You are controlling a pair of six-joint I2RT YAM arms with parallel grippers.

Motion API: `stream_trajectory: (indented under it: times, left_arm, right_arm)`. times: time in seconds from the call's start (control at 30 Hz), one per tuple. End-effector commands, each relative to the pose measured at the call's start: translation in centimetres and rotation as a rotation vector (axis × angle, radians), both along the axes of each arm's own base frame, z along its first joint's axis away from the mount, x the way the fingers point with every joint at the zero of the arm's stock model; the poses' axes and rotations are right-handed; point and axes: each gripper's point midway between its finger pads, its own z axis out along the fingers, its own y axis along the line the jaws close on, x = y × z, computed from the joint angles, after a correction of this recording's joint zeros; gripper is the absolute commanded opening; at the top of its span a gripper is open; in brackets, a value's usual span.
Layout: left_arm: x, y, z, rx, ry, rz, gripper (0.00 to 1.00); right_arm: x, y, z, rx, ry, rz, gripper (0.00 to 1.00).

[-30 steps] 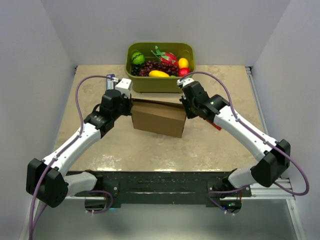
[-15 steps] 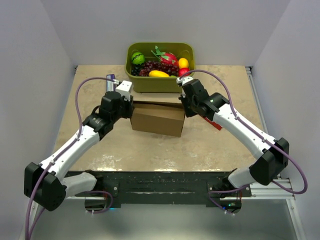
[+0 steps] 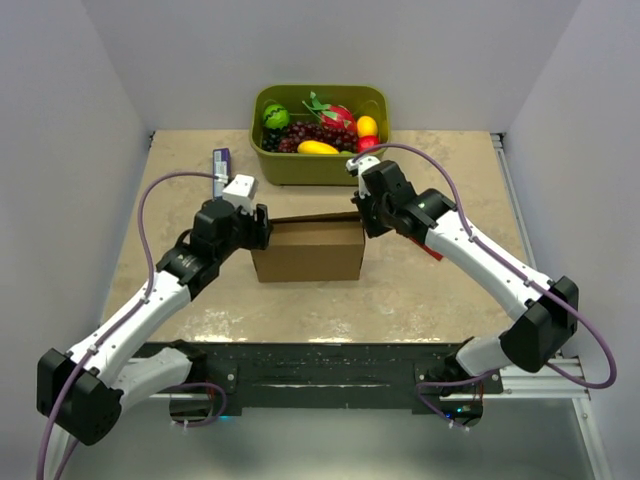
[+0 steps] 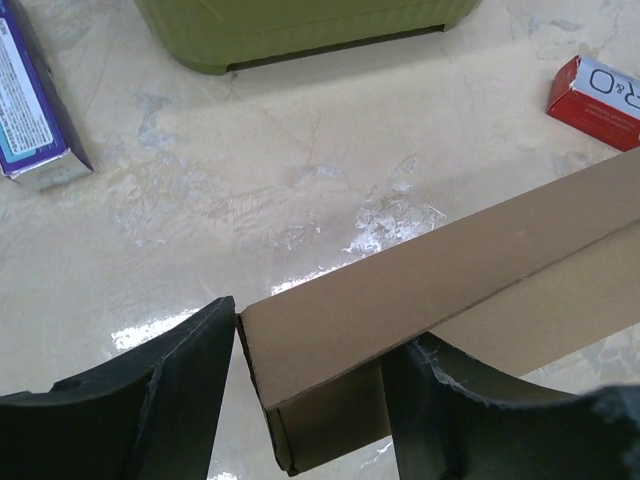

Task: Fold the paper box

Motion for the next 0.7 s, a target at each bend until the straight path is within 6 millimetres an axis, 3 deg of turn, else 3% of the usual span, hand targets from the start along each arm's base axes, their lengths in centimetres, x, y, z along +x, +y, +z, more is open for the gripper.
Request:
stream_trajectory:
  times: [0.0, 0.33, 0.67]
  left_arm:
    - [0.1, 0.3, 0.8, -0.068, -0.055, 0.059, 0.61]
    - [-0.8, 0.6, -1.8, -0.112, 0.003, 0.099, 0.61]
    - [-2.6, 0.8, -4.7, -0.140, 0.015, 0.073, 0.53]
  right_arm:
    - [-0.6, 0.9, 1.0, 0.045, -0.015, 0.057, 0.00]
    - [-0.9, 0.9, 1.4, 0.061, -0.020, 0.050, 0.00]
    - [-1.6, 2.5, 3.7, 0.186, -0.005, 0.055, 0.00]
